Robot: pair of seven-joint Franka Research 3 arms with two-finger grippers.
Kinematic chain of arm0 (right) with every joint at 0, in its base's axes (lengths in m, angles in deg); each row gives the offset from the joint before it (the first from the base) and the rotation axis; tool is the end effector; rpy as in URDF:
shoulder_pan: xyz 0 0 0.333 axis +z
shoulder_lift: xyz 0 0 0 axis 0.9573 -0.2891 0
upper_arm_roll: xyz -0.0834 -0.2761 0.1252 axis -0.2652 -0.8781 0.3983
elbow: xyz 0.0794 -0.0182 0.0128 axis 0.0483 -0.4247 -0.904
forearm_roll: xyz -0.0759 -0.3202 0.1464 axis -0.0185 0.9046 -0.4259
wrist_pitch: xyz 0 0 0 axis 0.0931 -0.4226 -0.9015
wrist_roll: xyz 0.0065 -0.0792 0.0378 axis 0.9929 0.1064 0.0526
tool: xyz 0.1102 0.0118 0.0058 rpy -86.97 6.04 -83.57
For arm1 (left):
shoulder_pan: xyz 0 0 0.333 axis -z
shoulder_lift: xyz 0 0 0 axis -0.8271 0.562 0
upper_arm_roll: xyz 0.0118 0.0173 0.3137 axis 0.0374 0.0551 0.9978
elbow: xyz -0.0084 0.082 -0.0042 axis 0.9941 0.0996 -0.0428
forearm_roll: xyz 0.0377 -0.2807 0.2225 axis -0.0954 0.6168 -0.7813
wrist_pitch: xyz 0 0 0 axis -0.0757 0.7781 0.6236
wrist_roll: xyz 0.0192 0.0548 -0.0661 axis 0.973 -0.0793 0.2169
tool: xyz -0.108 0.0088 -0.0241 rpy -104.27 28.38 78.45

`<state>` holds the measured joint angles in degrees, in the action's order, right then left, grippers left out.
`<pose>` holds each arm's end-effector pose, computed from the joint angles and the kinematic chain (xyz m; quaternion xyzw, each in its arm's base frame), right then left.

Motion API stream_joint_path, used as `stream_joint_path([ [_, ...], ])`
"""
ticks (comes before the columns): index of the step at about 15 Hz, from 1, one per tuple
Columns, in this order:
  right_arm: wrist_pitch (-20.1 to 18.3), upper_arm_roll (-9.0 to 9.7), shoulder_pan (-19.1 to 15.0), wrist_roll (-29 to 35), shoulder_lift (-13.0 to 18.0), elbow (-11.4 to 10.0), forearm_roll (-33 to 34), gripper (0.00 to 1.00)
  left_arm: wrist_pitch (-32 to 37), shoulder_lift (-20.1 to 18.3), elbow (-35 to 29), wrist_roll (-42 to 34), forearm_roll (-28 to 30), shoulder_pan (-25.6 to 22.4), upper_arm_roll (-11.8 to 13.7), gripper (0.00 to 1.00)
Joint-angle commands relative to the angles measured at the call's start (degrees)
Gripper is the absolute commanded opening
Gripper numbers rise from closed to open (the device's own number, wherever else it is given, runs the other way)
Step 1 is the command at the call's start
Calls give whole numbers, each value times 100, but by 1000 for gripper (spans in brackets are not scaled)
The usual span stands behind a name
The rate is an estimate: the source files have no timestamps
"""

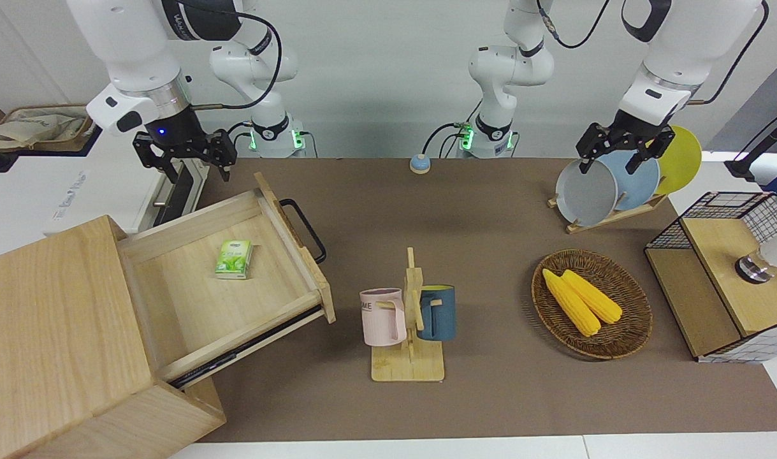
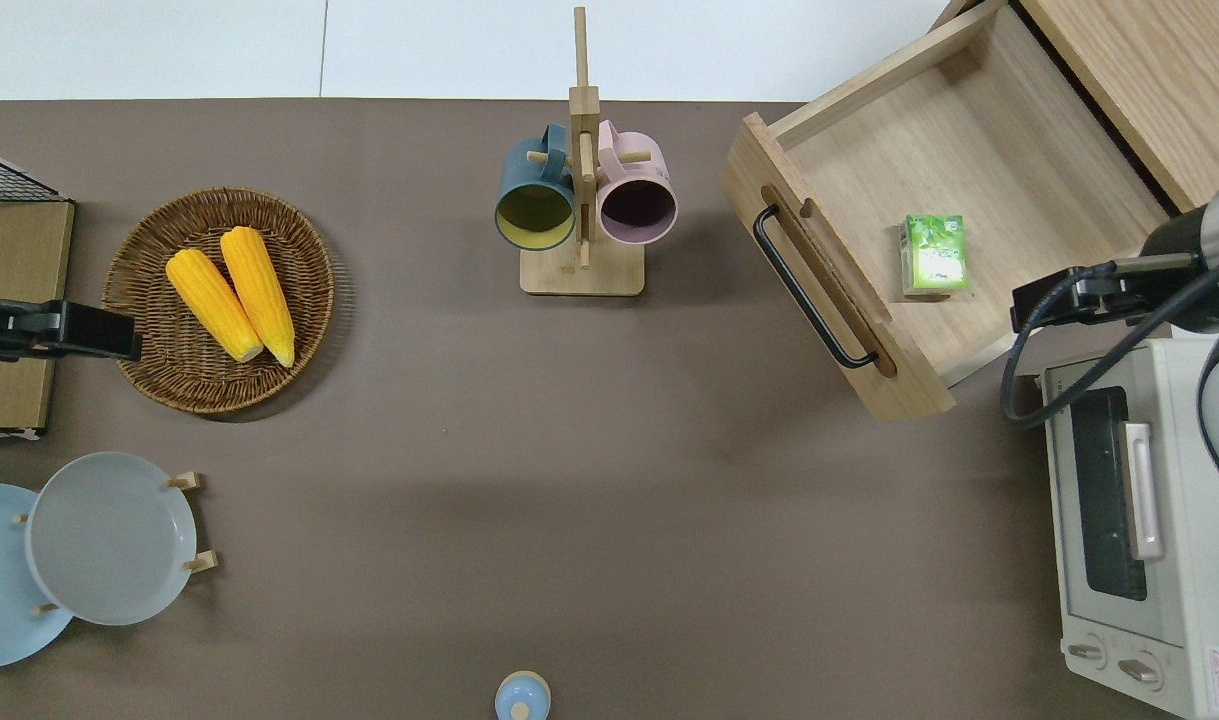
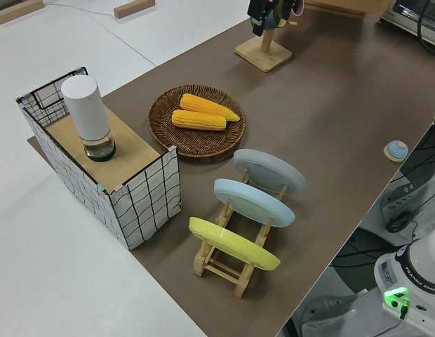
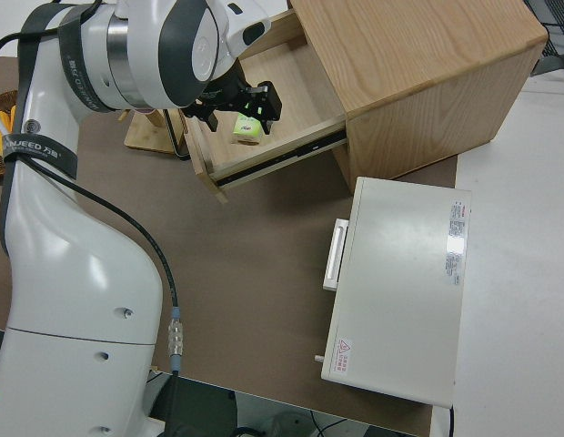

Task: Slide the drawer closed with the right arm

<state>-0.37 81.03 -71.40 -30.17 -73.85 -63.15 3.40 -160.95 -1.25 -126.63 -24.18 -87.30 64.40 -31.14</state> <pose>0.5541 0.0225 0.6238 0.9999 0.0100 -0.0039 0.0066 0.5340 -0.0025 0.6313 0.9996 -0.0247 0.0124 0.0075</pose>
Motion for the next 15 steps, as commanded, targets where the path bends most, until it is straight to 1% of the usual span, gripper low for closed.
stream_joint_path([
  [1, -94, 65, -109, -74, -6, 7, -144, 518, -4, 69, 112, -33, -78, 99, 92, 995],
  [4, -190, 56, -109, -74, -6, 16, -153, 118, -4, 69, 112, -33, -78, 99, 92, 995],
  [5, -217, 56, -109, -74, -6, 16, -145, 2, -4, 69, 112, -33, -78, 99, 92, 995],
  [12, -235, 47, -109, -92, 20, 25, -171, 0, -4, 69, 112, -33, -87, 99, 92, 995],
  [13, -296, 47, -109, -83, 20, 34, -162, 0, -4, 69, 112, -33, -78, 99, 92, 998],
  [14, -383, 47, -109, -74, 20, 51, -153, 0, -4, 69, 112, -33, -78, 99, 92, 995],
  [15, -462, 47, -91, -57, 20, 182, -153, 0, -4, 69, 112, -33, -87, 99, 92, 995],
])
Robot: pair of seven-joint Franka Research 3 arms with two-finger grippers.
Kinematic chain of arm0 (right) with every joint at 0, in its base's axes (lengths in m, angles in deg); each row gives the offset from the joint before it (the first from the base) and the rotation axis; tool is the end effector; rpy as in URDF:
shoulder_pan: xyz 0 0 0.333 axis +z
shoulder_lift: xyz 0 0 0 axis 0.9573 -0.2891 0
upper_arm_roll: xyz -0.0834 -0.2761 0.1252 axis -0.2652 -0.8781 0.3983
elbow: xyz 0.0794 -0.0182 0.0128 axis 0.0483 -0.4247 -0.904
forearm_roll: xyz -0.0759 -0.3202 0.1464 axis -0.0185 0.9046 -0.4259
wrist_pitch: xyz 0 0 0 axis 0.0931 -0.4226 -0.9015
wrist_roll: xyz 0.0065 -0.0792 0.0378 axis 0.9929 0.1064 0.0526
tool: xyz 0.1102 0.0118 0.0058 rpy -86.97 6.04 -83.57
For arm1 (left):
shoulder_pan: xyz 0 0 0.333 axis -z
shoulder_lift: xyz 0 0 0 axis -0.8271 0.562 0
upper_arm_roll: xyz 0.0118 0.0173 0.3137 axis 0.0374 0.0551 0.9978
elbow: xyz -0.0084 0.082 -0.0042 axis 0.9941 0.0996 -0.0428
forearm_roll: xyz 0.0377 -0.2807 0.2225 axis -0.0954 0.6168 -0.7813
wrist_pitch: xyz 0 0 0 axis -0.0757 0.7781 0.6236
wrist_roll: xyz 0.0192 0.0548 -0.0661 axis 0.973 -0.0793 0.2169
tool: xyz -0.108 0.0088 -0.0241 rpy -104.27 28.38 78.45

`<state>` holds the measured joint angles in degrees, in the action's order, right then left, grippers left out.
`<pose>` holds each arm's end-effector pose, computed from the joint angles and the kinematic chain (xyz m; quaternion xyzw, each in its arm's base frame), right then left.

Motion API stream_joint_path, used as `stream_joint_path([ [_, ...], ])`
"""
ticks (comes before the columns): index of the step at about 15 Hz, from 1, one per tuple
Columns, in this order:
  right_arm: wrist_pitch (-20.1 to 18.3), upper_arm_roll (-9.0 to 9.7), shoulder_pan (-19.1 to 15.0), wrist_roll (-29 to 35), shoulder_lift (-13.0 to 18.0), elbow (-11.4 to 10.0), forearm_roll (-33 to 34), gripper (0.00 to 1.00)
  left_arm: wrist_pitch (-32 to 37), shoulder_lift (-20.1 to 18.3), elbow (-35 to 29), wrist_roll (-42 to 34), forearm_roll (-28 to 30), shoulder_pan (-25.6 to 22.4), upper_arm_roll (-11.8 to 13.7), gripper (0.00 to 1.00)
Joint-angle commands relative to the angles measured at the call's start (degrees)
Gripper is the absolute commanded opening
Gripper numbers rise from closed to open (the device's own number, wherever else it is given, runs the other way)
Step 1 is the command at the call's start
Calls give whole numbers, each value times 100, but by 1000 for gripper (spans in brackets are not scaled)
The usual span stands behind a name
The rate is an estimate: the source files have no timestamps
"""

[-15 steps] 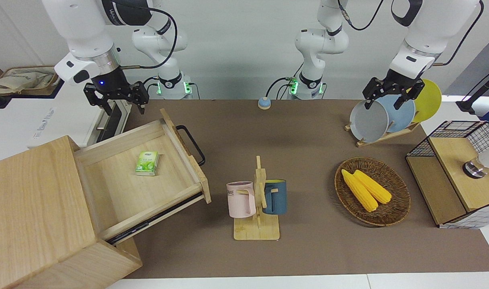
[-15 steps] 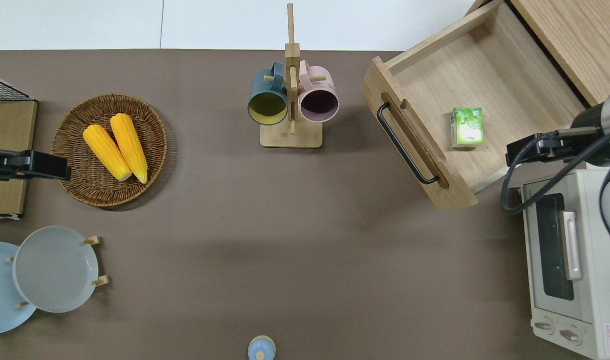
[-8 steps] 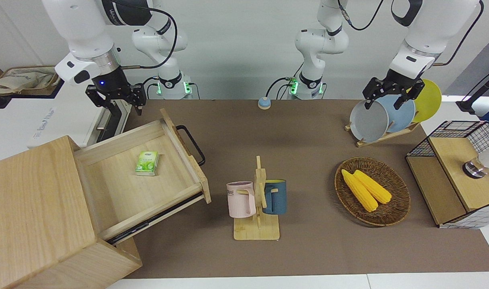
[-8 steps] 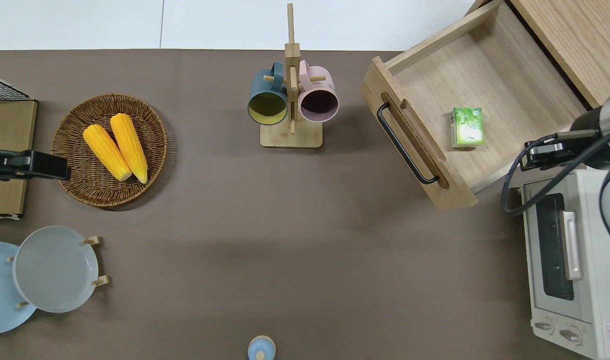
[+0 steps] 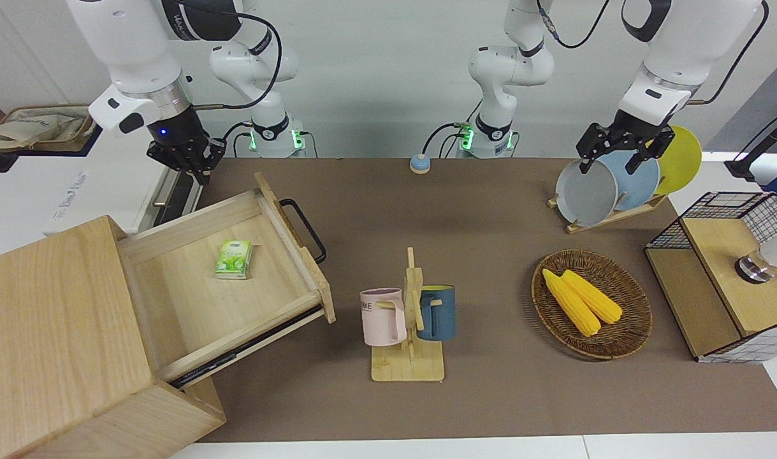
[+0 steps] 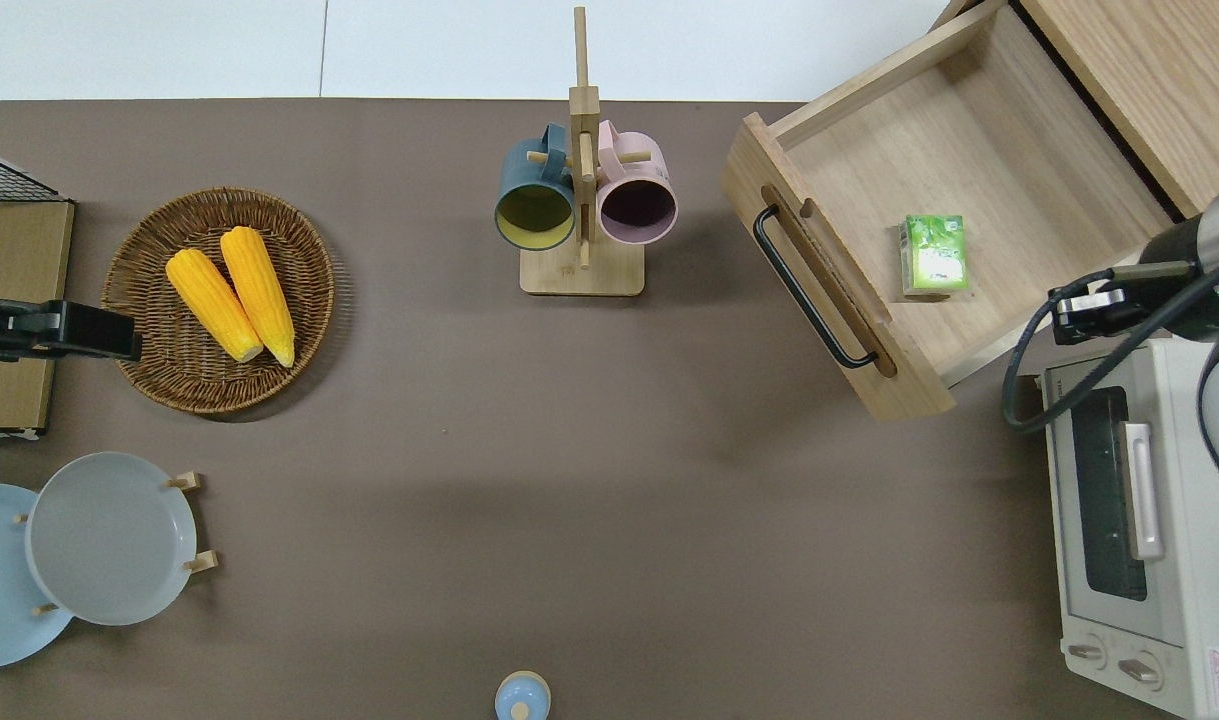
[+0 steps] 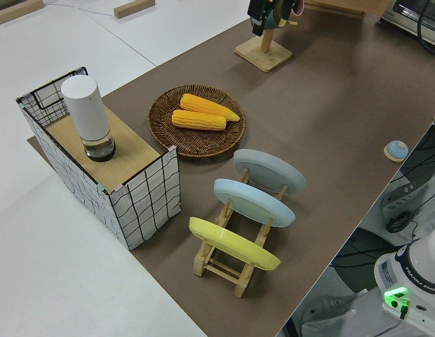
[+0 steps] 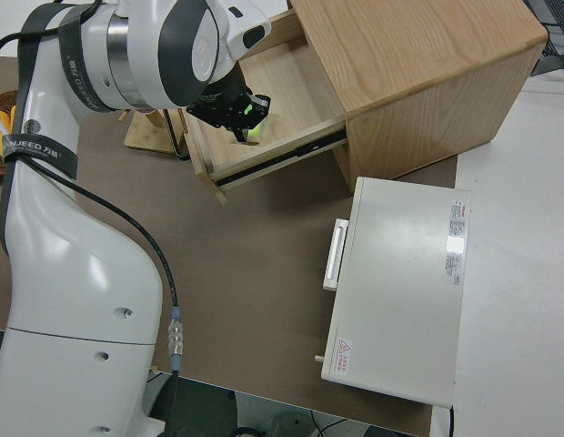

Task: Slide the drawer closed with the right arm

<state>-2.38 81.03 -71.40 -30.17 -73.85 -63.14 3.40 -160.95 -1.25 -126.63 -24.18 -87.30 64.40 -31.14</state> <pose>0.5502 0.0223 0.6209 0.9997 0.0099 -0.0214 0.0072 0.5340 -0.0025 0.6313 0.9996 -0.0247 0.0124 0.0075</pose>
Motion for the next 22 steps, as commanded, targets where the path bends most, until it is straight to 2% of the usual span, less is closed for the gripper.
stream_joint_path([
  [1, -375, 56, -74, -39, 21, 312, -153, 0, -4, 69, 112, -33, -87, 99, 92, 998],
  [2, -481, 65, -65, -30, 21, 392, -153, 0, -4, 69, 112, -33, -78, 99, 92, 998],
  [6, -674, 126, 5, 145, 126, 419, -179, 0, -4, 69, 112, -33, -78, 99, 92, 998],
  [9, -798, 249, 172, 872, 179, 507, -179, 0, -4, 69, 112, -33, -86, 99, 92, 995],
  [11, -790, 285, 417, 1522, 214, 507, -179, 0, -4, 69, 112, -33, -78, 99, 92, 995],
  [16, -562, 302, 1138, 3087, 188, 507, -170, 0, -4, 69, 112, -33, -78, 99, 92, 998],
  [19, -246, 293, 1516, 4036, 109, 507, -179, 0, -4, 69, 112, -33, -78, 99, 92, 998],
  [22, 194, 293, 1763, 4977, -145, 507, -179, 0, -4, 69, 112, -33, -78, 99, 92, 998],
])
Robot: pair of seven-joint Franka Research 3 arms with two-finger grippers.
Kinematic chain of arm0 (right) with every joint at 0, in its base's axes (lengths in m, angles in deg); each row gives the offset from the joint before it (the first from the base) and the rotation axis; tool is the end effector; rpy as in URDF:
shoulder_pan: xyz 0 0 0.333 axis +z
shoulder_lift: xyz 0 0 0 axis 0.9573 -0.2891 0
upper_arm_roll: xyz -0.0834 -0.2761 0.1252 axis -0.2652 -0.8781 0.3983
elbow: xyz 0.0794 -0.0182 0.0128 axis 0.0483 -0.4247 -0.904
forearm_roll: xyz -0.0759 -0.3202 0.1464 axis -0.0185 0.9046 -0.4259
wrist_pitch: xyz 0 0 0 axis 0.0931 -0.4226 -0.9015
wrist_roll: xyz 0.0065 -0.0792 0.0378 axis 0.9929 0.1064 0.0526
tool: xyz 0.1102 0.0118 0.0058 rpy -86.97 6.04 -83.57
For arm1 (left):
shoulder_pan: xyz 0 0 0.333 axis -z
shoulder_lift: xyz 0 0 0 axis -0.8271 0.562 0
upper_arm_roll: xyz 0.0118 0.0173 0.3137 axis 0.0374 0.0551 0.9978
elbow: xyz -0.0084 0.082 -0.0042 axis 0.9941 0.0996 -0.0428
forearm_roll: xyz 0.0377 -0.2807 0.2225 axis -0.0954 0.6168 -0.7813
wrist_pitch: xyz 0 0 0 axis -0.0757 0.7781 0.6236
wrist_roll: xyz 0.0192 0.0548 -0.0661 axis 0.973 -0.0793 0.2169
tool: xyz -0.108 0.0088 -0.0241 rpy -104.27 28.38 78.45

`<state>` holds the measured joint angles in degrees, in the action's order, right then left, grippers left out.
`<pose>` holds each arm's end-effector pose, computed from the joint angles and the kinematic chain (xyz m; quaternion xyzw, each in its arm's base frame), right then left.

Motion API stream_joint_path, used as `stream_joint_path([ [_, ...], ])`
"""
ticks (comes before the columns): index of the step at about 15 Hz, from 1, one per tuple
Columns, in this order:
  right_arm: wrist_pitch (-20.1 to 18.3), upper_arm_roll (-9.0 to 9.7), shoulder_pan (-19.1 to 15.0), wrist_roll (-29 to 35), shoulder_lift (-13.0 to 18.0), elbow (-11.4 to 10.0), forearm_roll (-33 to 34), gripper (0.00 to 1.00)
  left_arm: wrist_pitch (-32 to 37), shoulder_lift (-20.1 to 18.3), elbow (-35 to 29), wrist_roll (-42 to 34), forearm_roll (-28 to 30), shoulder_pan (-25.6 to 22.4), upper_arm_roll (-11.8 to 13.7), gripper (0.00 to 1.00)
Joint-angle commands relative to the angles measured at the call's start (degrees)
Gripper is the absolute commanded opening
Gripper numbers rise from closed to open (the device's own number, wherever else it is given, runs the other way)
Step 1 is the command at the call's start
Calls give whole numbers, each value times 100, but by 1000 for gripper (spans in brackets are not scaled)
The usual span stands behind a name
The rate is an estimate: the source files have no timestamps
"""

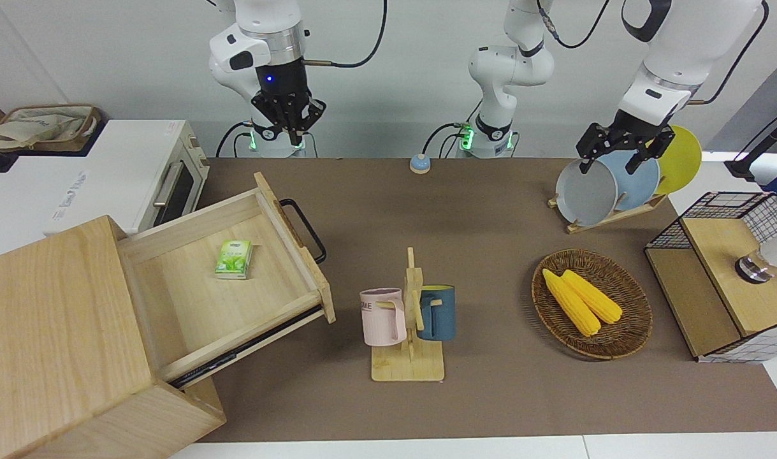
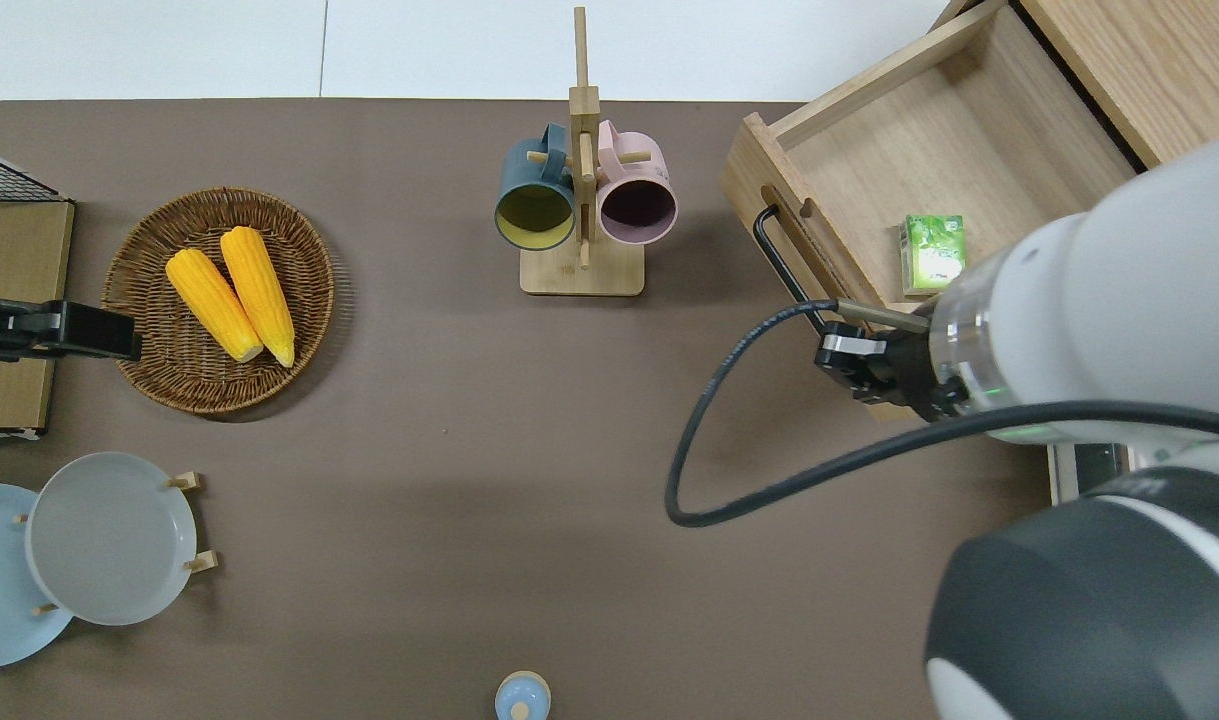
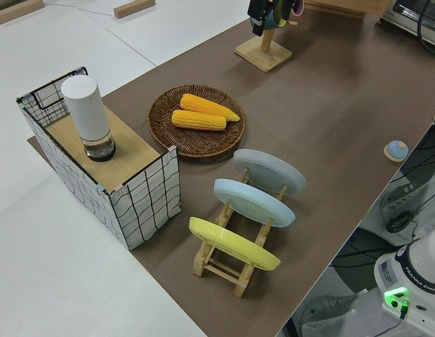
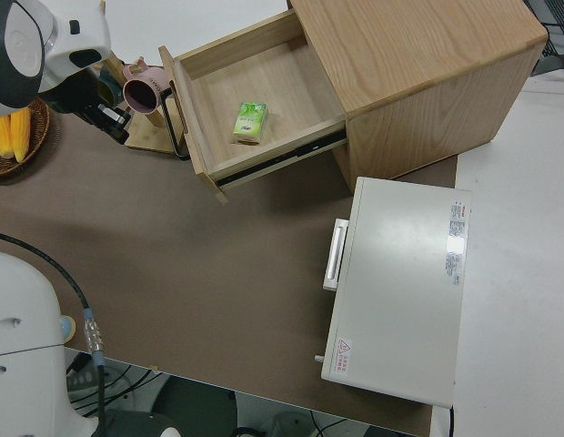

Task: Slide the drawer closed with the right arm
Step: 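Move the right gripper to the drawer's front edge nearest the robot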

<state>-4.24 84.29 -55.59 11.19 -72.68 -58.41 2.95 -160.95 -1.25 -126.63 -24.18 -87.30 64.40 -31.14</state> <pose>0.5032 0.1958 0.6646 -0.9829 0.1837 -0.0114 0.0077 0.5340 -0.0025 0.6313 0.9996 -0.0247 0.0124 0.0075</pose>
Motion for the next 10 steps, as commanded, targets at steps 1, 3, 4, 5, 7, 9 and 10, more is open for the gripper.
stream_joint_path([
  [1, 521, -33, 252, 1044, -359, 34, -134, 0, -4, 69, 112, -33, -78, 99, 92, 998],
  [3, 758, -33, 357, 1535, -578, 25, -134, 0, -4, 69, 112, -33, -78, 99, 92, 998],
  [4, 899, -33, 384, 1816, -684, 25, -134, 0, -4, 69, 112, -33, -78, 99, 92, 995],
  [5, 1013, -33, 410, 2037, -781, 25, -134, 0, -4, 69, 112, -33, -78, 99, 92, 995],
  [7, 1163, -33, 498, 2398, -957, 16, -125, 0, -4, 69, 112, -33, -78, 99, 92, 998],
  [9, 1312, -33, 498, 2792, -1115, -10, -134, 0, -4, 69, 112, -33, -87, 99, 92, 995],
  [10, 1391, -33, 498, 2995, -1194, -10, -143, 0, -4, 69, 112, -33, -78, 99, 92, 995],
])
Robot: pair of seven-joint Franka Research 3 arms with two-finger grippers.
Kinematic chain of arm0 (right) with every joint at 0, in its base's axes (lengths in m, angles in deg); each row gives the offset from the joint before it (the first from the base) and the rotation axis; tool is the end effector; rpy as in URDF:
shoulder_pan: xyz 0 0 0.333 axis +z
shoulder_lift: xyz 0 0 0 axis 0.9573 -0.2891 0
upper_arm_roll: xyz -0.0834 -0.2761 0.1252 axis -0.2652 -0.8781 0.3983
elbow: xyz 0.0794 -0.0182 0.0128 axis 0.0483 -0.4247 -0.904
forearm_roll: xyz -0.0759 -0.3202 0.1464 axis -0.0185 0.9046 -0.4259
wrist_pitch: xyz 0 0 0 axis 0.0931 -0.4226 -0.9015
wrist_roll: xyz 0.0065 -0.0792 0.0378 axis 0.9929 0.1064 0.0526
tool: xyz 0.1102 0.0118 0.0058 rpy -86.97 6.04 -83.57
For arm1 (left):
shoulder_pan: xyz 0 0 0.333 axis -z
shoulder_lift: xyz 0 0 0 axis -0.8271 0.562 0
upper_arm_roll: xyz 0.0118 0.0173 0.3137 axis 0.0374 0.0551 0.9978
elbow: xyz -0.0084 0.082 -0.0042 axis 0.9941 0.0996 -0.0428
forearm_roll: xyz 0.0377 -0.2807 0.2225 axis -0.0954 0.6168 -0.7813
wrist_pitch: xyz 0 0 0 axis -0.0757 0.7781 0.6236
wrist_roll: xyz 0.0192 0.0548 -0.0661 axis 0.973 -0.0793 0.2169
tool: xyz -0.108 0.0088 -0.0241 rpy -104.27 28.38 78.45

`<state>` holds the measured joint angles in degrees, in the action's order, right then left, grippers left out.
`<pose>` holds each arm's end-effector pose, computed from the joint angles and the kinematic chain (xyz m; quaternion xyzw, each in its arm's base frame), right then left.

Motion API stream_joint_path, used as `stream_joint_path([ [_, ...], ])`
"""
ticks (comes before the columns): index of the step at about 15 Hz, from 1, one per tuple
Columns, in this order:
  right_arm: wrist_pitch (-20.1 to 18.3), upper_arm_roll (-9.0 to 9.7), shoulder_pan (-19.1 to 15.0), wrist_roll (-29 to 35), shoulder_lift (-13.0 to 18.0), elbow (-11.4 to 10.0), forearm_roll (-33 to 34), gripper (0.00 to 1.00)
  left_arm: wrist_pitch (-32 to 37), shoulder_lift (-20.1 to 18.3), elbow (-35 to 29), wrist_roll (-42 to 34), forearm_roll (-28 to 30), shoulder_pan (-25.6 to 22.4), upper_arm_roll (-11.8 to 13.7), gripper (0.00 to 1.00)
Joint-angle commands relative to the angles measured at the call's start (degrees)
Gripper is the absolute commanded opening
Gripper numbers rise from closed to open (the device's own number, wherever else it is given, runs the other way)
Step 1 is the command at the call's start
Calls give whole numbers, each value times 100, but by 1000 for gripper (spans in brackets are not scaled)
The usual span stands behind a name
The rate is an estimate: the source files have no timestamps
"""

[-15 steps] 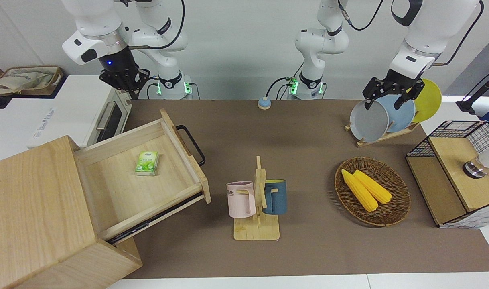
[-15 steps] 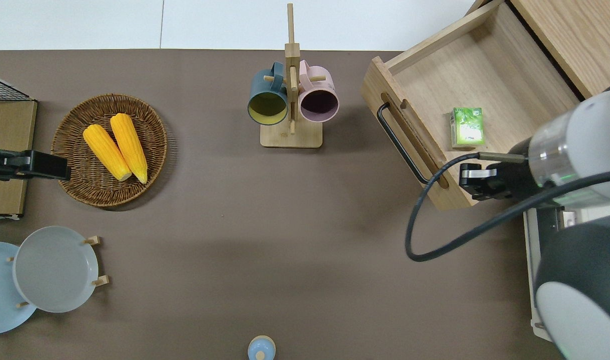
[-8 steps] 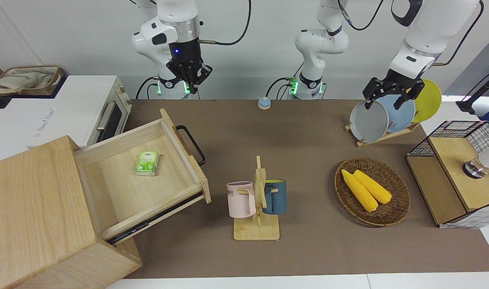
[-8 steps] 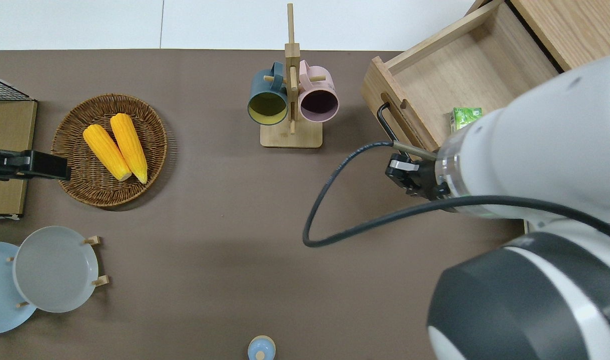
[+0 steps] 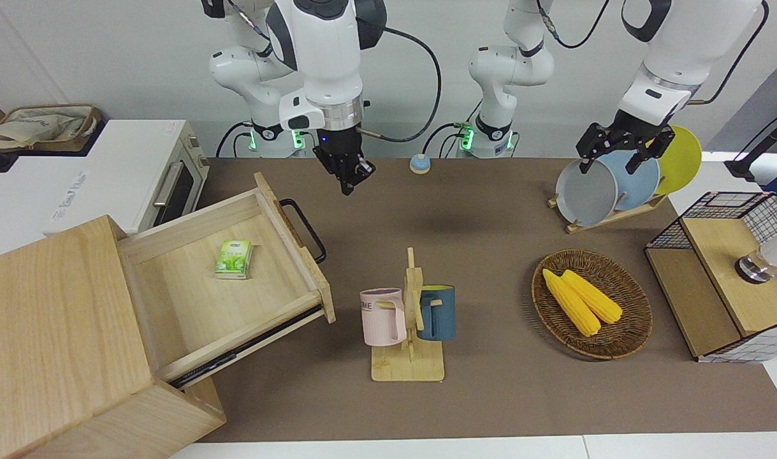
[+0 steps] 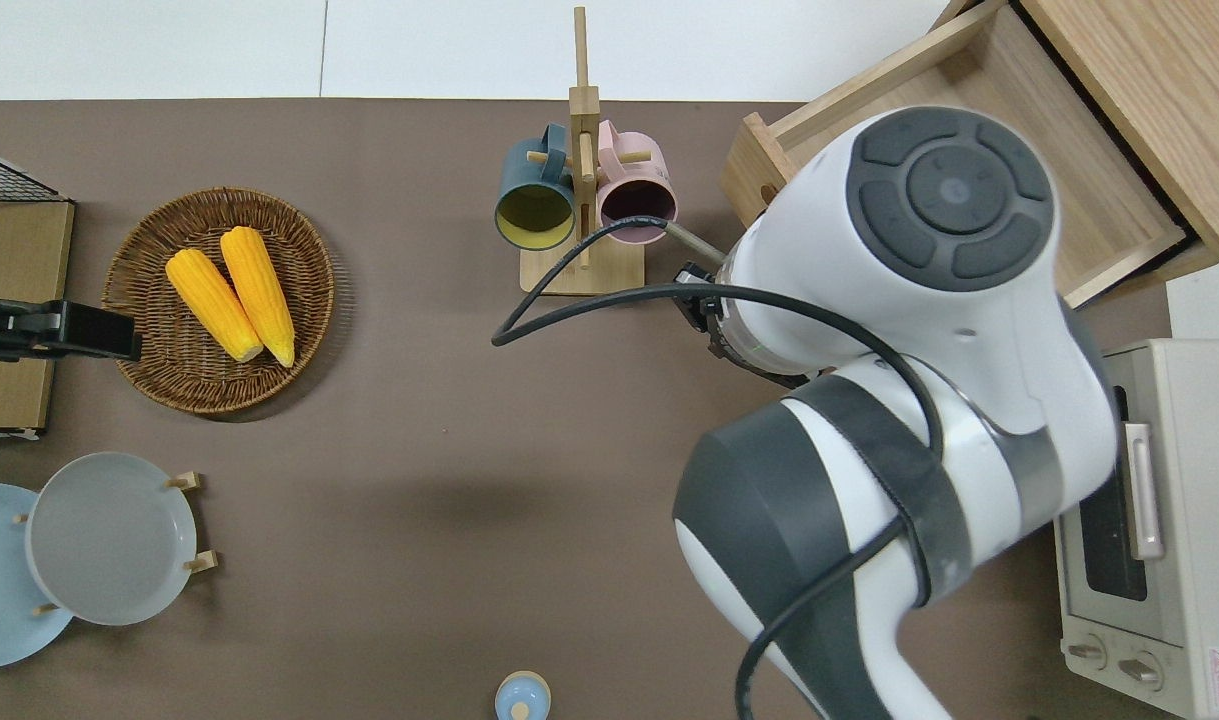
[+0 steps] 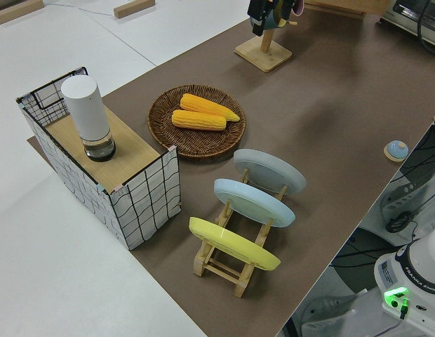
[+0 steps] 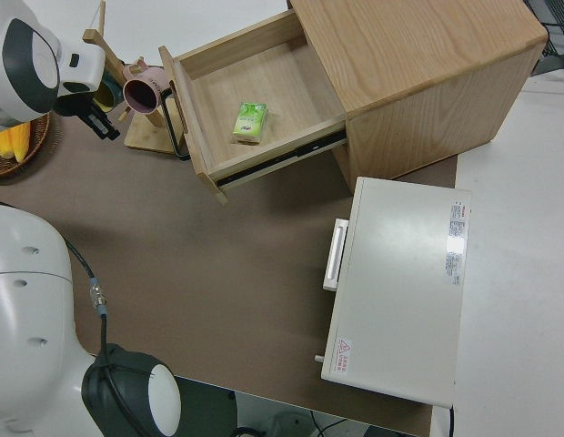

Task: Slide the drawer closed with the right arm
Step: 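Move the right gripper to the drawer's front edge nearest the robot, then push the wooden drawer away from the robot with the right gripper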

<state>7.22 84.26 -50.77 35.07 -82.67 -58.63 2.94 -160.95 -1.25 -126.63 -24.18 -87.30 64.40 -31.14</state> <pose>0.5513 0.2659 0.5809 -0.9384 0.3447 -0.0125 0.0224 0.5340 -0.0025 0.6313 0.9996 -0.0247 0.0124 0.0075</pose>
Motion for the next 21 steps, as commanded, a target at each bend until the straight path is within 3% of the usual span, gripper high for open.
stream_joint_path([
  [1, 263, -30, 17, 696, -258, 12, -151, 0, -4, 69, 112, -33, -87, 99, 92, 998],
  [9, 246, -47, -97, 1382, -618, -49, -248, 0, -4, 69, 112, -33, -78, 99, 92, 995],
  [12, 246, -100, -176, 1400, -671, -137, -283, 0, -4, 69, 112, -33, -78, 99, 92, 998],
  [21, 264, -127, -449, 1128, -803, -137, -239, 0, -4, 69, 112, -33, -87, 99, 92, 995],
])
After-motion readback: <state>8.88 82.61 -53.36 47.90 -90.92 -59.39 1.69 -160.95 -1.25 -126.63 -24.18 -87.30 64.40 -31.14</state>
